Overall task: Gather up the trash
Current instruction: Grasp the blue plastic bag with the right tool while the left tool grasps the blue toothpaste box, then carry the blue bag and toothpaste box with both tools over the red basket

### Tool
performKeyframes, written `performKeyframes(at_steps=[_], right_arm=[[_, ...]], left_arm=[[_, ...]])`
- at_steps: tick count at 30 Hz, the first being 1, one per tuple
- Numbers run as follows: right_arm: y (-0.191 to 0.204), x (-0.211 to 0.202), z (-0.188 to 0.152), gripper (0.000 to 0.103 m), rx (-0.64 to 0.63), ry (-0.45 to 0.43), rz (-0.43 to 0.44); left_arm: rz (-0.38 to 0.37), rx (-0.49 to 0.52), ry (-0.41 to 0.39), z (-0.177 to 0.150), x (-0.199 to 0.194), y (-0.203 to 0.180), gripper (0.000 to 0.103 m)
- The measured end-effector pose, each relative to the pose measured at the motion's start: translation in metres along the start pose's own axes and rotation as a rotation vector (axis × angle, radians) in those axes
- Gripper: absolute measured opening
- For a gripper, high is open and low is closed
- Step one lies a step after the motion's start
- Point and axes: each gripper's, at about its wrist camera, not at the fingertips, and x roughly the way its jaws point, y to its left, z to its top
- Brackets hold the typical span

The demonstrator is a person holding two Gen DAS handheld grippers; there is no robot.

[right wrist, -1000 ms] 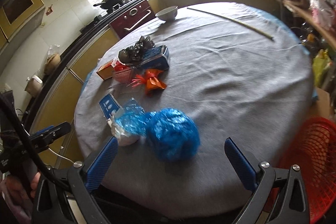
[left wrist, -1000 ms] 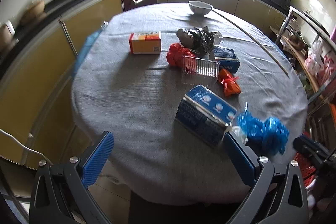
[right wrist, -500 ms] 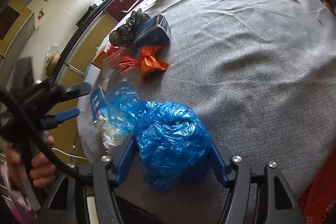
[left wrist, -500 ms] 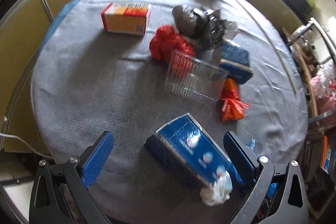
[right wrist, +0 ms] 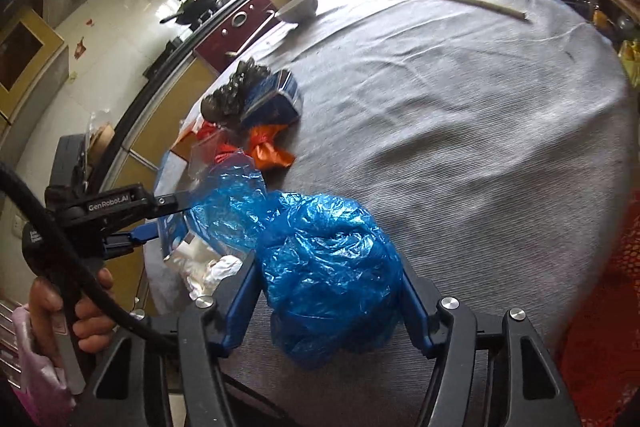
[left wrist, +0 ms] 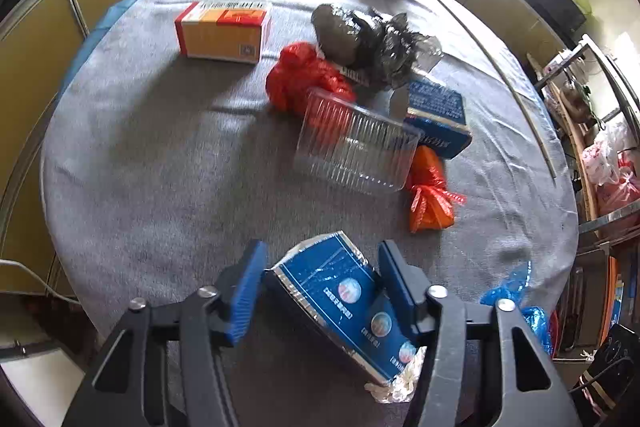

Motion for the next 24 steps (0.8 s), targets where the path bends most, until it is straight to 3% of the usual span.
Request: performKeyframes(at_steps=[10, 15, 18, 24], right_arm=[[-0.007, -0.019, -0.007, 0.066, -0.004, -0.038, -0.017], [-0.005, -0.015, -0.01, 0.066, -0.004, -0.024, -0.002], [-0.001, -0.015, -0.011, 0.066, -0.017, -0.02, 0.003], [0.0, -0.013, -0.012, 0.066, -0.024, -0.02, 0.01]], left_arm=[[-0.051, 0.057, 0.01, -0.004, -0.005, 0.018, 0.051], [-0.067, 0.064, 0.038, -0.002, -0.003, 0.027, 0.053], [-0.046, 0.076, 0.055, -0.01, -0.004, 0.03, 0.06], [-0.095, -0.038, 0.123, -0.028, 0.008, 0.049, 0.06]])
